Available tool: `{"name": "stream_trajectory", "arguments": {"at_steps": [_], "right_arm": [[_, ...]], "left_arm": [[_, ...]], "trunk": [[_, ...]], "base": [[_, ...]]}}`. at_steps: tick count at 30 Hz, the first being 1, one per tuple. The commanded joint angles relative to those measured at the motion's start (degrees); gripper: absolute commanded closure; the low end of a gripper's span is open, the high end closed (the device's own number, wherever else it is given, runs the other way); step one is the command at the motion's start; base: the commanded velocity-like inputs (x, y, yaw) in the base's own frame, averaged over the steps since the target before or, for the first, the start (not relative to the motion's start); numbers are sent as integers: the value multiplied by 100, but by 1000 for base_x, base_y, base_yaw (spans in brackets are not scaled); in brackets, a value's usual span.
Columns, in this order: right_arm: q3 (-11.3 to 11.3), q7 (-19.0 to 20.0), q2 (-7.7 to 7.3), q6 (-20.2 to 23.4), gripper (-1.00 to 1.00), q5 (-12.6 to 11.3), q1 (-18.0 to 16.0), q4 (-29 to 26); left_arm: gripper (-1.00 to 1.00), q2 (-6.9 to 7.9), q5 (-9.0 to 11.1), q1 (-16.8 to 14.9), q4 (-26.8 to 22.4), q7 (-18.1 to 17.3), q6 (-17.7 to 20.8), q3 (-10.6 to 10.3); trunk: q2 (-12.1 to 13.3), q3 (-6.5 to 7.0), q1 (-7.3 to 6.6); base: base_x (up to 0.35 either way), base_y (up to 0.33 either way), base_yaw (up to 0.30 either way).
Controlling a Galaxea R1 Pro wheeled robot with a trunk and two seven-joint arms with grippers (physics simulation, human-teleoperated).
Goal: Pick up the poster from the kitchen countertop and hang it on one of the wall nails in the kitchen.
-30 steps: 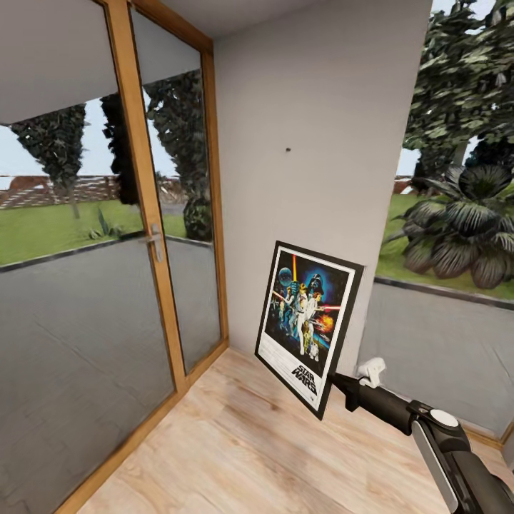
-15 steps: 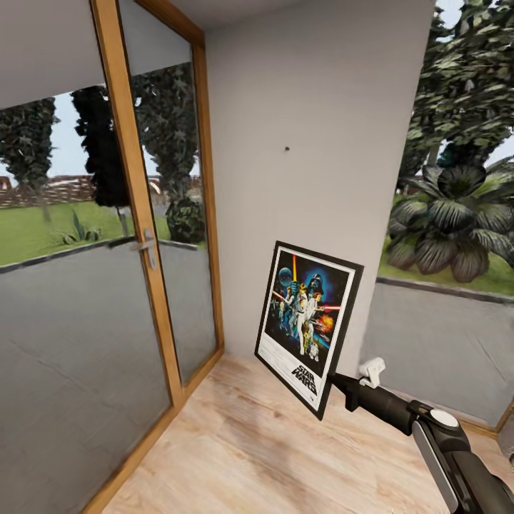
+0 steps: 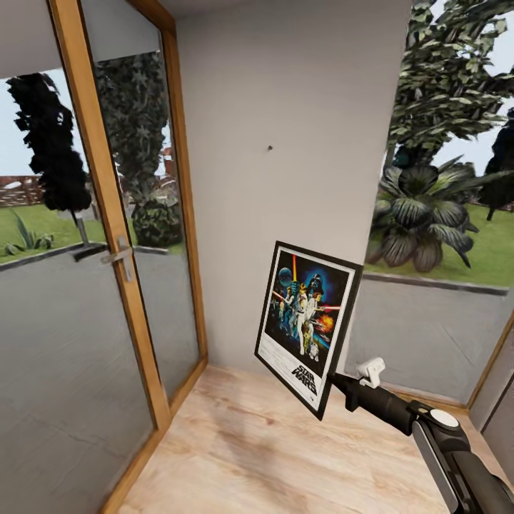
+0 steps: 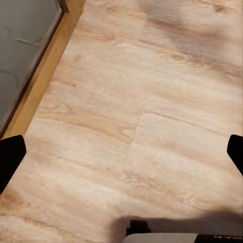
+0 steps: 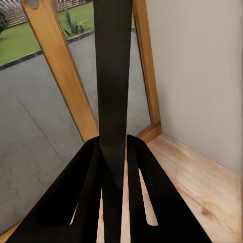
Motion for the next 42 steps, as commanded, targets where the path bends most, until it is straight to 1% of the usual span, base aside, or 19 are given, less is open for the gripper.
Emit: {"name": "stream_trajectory", "arguments": {"at_steps": [1, 10, 21, 36, 42], "right_arm": [[-5, 23, 1, 62, 100, -62, -2, 1], [-6, 23, 1, 62, 100, -62, -2, -2], [-5, 23, 1, 62, 100, -62, -2, -4], [-5, 26, 1, 62, 100, -62, -2, -3], [-5, 36, 1, 62, 100, -62, -2, -6]], "left_arm": [[-100, 0, 1, 3, -2, -3, -13, 3], [-100, 0, 0, 4, -2, -3, -14, 3], [-100, 0, 0, 3, -2, 9, -13, 3], [-100, 0, -5, 3, -2, 15, -18, 3], [-100, 0, -7, 4, -2, 22, -18, 12]], "trunk": [[-3, 0, 4], [-3, 0, 4], [-3, 8, 4], [-3, 51, 4], [-3, 56, 4]], "base": [[169, 314, -139], [169, 314, -52], [157, 285, -264], [14, 23, -294], [104, 9, -79]]}}
